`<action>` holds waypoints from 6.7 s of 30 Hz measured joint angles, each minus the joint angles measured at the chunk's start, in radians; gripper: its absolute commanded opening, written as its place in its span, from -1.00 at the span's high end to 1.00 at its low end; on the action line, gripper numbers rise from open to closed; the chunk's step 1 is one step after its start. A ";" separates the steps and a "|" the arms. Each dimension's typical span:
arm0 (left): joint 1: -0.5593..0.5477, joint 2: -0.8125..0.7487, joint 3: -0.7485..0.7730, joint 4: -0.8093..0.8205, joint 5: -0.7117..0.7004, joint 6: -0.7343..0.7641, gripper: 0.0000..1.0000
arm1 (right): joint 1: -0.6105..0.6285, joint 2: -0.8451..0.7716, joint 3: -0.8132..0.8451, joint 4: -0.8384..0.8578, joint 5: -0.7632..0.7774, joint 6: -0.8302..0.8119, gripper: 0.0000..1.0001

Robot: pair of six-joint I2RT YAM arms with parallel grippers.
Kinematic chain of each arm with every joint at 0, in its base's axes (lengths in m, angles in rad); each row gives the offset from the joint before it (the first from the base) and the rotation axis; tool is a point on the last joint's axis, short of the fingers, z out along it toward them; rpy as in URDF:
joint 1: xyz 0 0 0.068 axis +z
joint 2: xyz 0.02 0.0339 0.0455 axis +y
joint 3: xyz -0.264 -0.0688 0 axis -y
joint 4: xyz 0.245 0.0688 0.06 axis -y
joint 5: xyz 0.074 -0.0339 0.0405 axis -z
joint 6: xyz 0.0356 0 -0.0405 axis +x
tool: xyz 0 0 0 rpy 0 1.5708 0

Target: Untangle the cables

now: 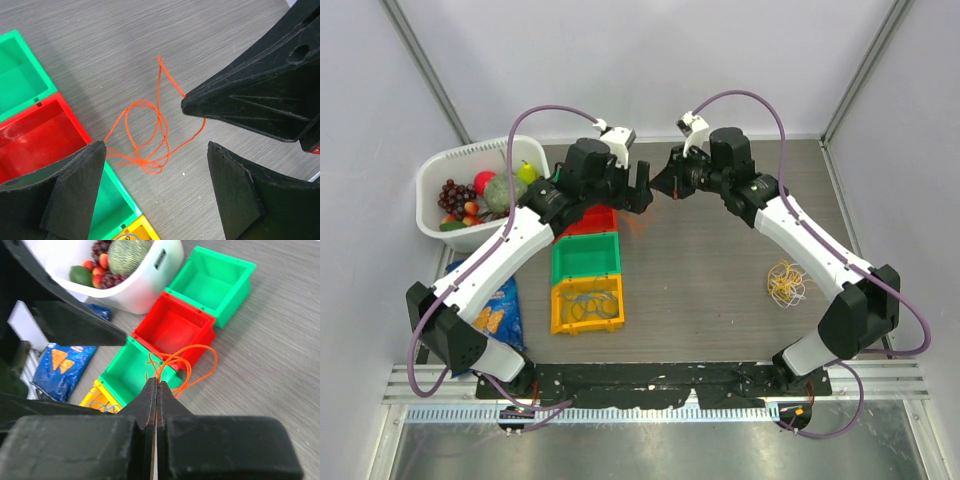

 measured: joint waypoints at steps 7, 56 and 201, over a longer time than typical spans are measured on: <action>0.000 0.000 0.001 0.029 0.057 0.053 -0.57 | 0.000 0.040 0.084 0.073 -0.111 0.048 0.99; 0.024 -0.008 0.002 0.150 0.503 -0.036 1.00 | -0.143 -0.167 -0.334 0.302 -0.180 0.177 -0.15; 0.024 -0.163 -0.325 -0.047 0.051 0.095 -0.71 | -0.559 0.107 -0.458 -0.406 0.296 0.275 0.02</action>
